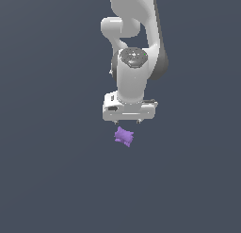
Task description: Pick up the object and move it to a goal position.
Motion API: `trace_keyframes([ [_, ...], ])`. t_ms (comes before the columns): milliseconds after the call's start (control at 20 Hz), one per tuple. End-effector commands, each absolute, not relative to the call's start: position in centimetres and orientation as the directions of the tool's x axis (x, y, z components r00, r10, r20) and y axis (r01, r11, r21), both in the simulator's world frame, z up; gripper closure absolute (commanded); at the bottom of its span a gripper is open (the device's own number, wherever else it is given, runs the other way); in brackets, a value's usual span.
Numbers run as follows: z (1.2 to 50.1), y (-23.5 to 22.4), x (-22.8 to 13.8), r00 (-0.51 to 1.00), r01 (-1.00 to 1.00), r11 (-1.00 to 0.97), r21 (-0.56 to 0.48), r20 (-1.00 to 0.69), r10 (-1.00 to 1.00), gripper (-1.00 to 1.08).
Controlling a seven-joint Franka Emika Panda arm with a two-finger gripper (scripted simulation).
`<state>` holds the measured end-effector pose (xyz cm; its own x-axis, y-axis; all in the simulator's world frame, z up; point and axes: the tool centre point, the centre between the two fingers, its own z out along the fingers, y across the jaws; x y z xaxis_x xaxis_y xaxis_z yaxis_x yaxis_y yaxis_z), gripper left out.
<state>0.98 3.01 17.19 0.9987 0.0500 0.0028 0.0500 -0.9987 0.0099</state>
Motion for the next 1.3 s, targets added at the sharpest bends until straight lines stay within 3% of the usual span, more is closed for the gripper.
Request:
trace_keyframes([
  [0,17.1,3.0,1.0,0.998,0.059,-0.998,0.010,0.002,0.059,-0.92],
  [650,16.0,2.7,1.1,0.968,0.252,-0.968,0.012,-0.002,0.252,-0.92],
  [1250,14.2,2.3,1.2,0.839,0.544,-0.839,0.010,-0.008,0.544,-0.92],
])
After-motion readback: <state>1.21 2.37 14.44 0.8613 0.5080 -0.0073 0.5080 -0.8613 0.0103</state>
